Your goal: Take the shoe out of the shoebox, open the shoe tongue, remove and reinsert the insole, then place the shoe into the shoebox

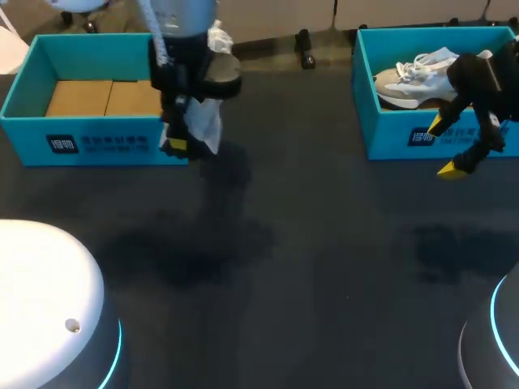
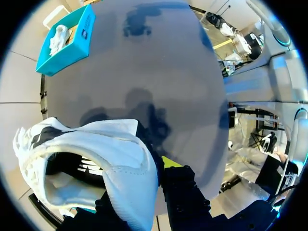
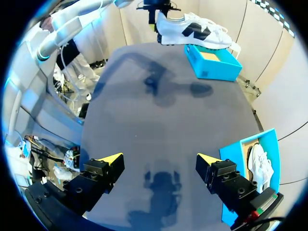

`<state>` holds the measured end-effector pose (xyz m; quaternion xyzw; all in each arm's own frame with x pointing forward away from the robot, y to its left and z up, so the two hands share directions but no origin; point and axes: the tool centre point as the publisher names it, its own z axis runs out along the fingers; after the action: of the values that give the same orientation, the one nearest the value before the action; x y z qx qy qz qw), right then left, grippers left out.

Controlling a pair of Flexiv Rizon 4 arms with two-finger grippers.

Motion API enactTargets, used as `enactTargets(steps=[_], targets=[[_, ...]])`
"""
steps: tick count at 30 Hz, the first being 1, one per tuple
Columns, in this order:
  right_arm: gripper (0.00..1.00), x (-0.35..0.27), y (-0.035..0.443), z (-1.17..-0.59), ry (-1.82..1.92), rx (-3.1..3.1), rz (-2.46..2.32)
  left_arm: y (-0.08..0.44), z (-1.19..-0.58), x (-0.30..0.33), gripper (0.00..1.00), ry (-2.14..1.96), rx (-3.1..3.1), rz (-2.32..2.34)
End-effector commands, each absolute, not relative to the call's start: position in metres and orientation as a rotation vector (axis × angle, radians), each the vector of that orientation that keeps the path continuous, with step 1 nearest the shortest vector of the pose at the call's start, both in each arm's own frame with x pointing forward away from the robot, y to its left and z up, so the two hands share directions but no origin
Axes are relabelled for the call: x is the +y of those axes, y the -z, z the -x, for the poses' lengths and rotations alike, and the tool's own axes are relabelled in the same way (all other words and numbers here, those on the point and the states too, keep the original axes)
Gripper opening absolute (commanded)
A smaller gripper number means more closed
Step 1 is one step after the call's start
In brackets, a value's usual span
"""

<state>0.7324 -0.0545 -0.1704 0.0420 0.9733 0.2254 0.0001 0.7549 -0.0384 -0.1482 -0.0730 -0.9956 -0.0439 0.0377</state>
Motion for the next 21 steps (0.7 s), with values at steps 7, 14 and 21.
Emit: enactTargets(steps=[7, 14, 21], targets=[[1.00, -0.054, 0.171, -0.734, -0.706, 3.061, -0.132, 0.144, -0.794, 0.039, 0.00, 0.013, -3.052, 0.239], [1.00, -0.054, 0.171, -0.734, -0.706, 3.061, -0.132, 0.146, -0.826, 0.088, 0.00, 0.017, -3.050, 0.237], [1.00, -0.054, 0.171, -0.734, -0.706, 3.061, -0.132, 0.150, -0.856, 0.144, 0.00, 0.012, -3.051, 0.215]])
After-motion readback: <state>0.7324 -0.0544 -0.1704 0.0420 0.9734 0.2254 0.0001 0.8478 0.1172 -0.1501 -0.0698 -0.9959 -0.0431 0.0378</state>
